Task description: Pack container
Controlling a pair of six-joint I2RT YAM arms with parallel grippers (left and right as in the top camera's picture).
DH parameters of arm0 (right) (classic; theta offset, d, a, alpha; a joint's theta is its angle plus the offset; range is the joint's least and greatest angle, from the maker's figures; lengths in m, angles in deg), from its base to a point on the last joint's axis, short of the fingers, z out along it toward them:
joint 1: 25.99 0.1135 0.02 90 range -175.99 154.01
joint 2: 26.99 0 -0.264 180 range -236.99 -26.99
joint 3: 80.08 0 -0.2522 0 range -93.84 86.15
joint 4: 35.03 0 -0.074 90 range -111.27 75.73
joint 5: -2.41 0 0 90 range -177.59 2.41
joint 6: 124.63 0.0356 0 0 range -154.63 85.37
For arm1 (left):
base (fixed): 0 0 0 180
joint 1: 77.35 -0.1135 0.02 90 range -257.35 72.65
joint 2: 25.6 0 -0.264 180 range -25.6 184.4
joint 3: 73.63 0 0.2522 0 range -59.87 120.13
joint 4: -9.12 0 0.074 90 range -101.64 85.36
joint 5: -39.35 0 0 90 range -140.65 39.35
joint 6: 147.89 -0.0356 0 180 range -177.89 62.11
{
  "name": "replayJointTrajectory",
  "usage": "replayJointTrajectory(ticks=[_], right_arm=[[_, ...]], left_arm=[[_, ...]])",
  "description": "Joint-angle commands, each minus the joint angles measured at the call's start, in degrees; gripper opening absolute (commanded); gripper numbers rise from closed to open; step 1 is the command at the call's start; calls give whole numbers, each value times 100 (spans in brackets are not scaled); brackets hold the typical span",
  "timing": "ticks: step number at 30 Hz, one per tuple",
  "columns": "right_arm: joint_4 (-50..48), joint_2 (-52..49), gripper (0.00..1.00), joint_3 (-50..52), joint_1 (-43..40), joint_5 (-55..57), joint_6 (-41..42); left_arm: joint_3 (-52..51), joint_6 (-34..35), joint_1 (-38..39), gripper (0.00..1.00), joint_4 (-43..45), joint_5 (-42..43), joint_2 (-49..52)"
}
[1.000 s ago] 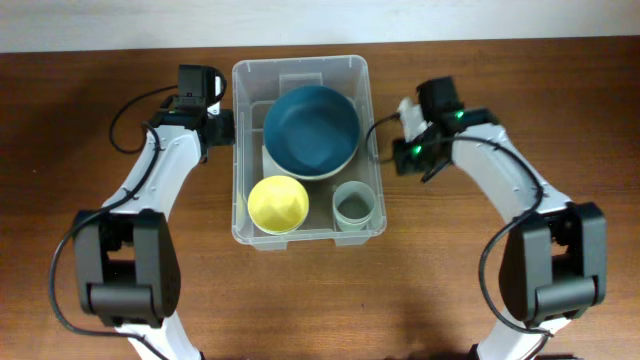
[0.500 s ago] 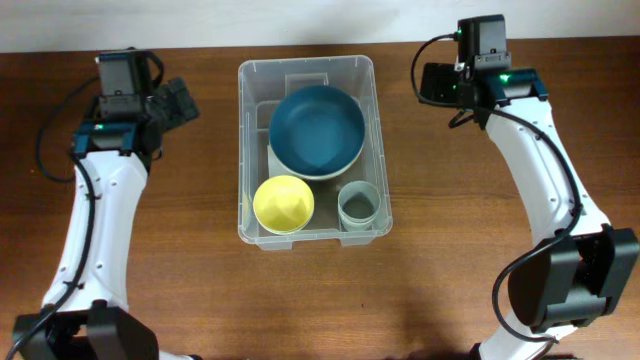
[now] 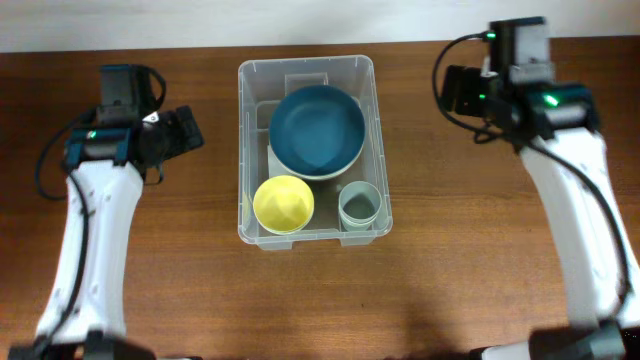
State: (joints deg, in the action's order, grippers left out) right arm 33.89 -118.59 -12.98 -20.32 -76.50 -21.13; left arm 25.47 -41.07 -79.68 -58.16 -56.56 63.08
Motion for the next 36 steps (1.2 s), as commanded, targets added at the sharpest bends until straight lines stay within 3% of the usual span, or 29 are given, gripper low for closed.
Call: replayJointTrajectory(ticks=[1,7,11,21,28,36], right_arm=[[109,625,99,44,26,168,507],[212,1528,99,739,103,605,977],[133,2437,99,1648,321,874,1145],[114,5174,99,4535,1300,1375,1753],[208,6446,99,5622,1419,1327,1746],[234,6498,99,5759,1419,1119,1744]], left_arm=[[-59,-765,37,99,-146,341,-916],[-824,-1224,260,99,-225,385,-2409],[-1615,-1871,398,100,-114,863,-3591],[-3150,-1740,409,100,-258,988,-6048],[-3320,-1491,409,100,-273,981,-6332],[-3320,-1493,409,99,-282,979,-6332]])
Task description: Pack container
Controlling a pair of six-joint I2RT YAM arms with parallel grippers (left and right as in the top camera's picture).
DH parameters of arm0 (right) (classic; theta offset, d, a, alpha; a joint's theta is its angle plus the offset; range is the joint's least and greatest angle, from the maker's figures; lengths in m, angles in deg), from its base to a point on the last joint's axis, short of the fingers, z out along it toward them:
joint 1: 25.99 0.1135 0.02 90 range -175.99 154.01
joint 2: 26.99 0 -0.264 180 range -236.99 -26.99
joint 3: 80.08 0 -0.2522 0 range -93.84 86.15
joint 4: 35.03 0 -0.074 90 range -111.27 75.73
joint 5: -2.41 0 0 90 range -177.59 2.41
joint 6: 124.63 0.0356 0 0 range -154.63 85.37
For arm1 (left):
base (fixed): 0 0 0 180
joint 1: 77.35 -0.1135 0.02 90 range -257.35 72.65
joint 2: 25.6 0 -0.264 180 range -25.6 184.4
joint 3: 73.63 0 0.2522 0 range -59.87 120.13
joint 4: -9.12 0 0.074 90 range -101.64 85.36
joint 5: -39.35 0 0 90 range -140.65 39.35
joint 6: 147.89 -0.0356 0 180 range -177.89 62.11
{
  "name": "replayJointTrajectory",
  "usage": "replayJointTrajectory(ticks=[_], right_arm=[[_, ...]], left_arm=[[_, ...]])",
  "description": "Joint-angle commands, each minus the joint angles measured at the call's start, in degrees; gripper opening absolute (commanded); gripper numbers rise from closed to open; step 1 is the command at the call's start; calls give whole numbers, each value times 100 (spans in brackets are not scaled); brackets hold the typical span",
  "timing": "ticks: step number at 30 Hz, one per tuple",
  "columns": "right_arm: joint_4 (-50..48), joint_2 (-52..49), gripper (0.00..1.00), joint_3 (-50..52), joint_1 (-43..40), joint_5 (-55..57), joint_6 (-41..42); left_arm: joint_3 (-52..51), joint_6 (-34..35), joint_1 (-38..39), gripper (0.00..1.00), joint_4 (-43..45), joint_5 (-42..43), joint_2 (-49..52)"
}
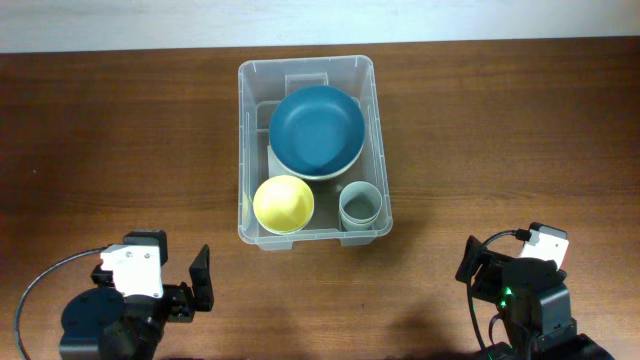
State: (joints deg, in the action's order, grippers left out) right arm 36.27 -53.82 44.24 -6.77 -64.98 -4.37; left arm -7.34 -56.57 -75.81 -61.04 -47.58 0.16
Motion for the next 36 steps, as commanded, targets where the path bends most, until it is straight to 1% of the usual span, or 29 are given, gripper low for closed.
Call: replayJointTrajectory(ticks=[1,14,17,19,22,23,25,27,32,33,36], right_arm=[[-2,22,99,35,63,-33,68],[26,35,99,35,63,-24,63],[28,50,99,46,4,28,-44],[-72,85,99,92,-109,-107,-387],[-780,267,99,343,-289,-452,-1342],[-1456,525,99,662,-472,-885,-1958],[-2037,828,99,1003,-619,-1204,-2299],[-2544,1176,99,1390,-756,-1443,-2461],[-3517,1987,98,2284,-1185,-1801,-2500],[-3897,2249,99,2553,-1329,-1880,-2559],[-4378,2511,99,2848,-1497,-1886,-2618]], left_arm=[[-39,57,22,99,7,81,-39],[-39,57,22,99,7,81,-39],[-39,57,22,99,7,81,-39],[-39,57,22,100,7,81,-39],[-39,57,22,100,7,81,-39],[-39,57,22,100,7,81,-39],[-39,57,22,99,7,81,-39],[-39,57,22,99,7,81,-39],[-39,57,22,100,7,81,-39],[-39,57,22,99,7,81,-39],[-39,57,22,99,7,81,-39]])
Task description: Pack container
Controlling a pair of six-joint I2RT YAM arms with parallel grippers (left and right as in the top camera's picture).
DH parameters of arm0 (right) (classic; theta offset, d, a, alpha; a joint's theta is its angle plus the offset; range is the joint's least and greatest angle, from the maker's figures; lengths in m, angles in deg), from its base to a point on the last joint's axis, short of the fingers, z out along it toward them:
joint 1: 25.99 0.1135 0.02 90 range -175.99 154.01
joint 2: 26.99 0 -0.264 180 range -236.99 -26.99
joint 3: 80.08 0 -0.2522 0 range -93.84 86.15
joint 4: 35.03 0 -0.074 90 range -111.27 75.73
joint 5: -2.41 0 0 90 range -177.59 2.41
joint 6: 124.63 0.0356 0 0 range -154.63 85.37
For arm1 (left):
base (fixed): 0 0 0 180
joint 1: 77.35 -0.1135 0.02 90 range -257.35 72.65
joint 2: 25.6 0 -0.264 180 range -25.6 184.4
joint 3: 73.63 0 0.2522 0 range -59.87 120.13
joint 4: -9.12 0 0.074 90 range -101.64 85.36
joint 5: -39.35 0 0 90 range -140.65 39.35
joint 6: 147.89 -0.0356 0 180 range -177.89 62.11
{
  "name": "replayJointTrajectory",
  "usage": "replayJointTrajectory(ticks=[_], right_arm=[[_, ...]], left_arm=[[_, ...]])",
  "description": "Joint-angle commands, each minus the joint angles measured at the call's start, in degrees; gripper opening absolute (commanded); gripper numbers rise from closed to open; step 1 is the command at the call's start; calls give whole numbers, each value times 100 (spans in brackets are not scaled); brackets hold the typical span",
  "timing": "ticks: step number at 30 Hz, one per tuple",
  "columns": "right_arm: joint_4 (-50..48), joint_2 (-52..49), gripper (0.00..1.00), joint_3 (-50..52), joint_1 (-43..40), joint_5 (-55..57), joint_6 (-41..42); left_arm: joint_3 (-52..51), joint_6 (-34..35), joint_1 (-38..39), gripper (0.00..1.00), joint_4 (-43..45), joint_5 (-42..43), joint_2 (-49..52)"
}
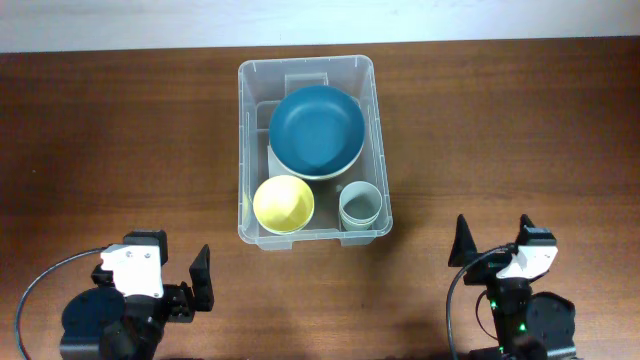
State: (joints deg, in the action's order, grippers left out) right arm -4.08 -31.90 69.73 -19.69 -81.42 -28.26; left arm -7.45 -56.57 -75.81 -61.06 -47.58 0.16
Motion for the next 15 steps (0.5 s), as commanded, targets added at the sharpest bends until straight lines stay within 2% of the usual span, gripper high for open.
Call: replayJointTrajectory(ticks=[1,9,15], right_arm=[[-529,382,99,396,-254,-278,-330],[-2216,472,99,1060,-468,-256,-1078],[-2256,472,99,1585,-684,-363,-1198]], left_arm=[[-28,57,22,99,9,81,-39],[-28,57,22,99,9,81,-39],[-28,57,22,100,9,81,-39]])
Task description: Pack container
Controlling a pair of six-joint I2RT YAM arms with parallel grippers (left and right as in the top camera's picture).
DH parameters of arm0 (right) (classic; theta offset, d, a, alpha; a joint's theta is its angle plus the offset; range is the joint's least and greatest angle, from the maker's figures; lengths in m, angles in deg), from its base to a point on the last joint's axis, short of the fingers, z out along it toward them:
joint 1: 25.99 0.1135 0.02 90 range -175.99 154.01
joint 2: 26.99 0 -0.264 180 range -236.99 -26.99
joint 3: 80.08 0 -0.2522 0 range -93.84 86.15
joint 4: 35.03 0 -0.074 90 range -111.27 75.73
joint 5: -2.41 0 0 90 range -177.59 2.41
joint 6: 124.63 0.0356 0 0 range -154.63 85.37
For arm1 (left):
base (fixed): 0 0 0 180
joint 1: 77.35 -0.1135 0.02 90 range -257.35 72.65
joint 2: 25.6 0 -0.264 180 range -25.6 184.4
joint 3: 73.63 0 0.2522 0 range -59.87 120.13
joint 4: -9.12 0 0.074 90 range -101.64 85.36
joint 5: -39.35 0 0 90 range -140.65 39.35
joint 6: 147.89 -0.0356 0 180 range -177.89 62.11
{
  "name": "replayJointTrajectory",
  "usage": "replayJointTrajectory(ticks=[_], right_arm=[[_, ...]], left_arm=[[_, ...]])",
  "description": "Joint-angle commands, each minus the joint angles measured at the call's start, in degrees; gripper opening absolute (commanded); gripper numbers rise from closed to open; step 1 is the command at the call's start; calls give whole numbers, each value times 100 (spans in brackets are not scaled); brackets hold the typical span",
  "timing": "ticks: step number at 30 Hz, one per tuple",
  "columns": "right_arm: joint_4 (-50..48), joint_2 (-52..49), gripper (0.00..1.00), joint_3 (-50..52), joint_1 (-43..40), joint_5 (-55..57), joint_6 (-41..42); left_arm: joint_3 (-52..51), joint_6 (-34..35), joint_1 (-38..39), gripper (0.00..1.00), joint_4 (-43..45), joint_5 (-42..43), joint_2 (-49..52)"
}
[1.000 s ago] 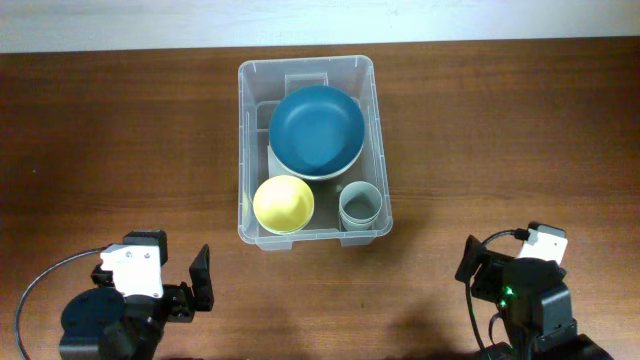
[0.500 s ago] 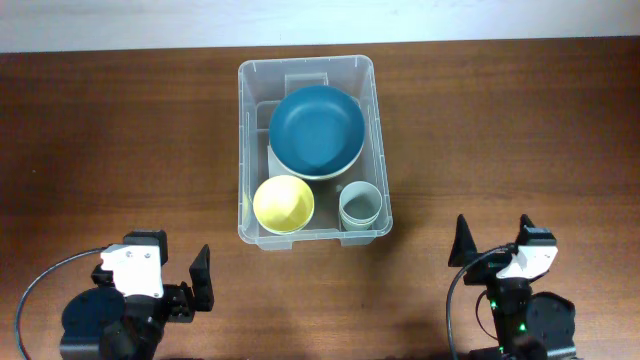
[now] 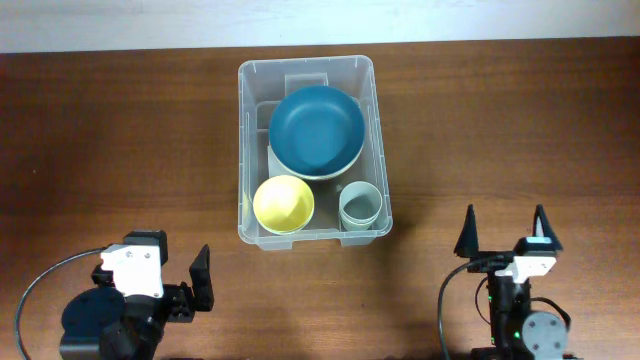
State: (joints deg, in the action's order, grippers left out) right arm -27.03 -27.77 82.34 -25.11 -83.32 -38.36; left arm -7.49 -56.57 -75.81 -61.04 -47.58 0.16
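A clear plastic container [image 3: 243,150] stands at the far middle of the table. Inside it a dark blue bowl [image 3: 317,130] rests on something white, with a yellow bowl [image 3: 284,203] and a grey-green cup [image 3: 359,205] nearer the front. My left gripper [image 3: 167,252] is folded back at the near left; one black finger [image 3: 201,275] shows well out from the wrist, so it looks open. My right gripper [image 3: 503,226] sits at the near right, open, with two fingertips pointing toward the container and nothing between them. Both are far from the container.
The brown wooden table [image 3: 500,120] runs along a pale wall at its far edge. A black cable [image 3: 40,282] loops by the left arm's base. Nothing else lies on the table beside the container.
My right gripper has turned and shifted slightly right, so both of its fingers now point straight toward the container. The left arm and the container's contents are unchanged.
Both arms were first stretched out beside the container's far end, left and right of it. Then both were folded back at the near edge. The right wrist then turned in two steps. The bowls and cup stayed in the container throughout.
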Motion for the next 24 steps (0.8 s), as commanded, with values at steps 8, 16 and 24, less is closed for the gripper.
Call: replayJointTrajectory(ticks=[8,16,24], right_arm=[[1043,59,99,350,-166,-354,-184],[1040,48,99,350,-166,-350,-184],[1040,48,99,350,-166,-348,-184]], left_arm=[[-24,57,22,99,7,81,-39],[-24,57,22,99,7,81,-39],[-24,57,22,100,7,81,-39]])
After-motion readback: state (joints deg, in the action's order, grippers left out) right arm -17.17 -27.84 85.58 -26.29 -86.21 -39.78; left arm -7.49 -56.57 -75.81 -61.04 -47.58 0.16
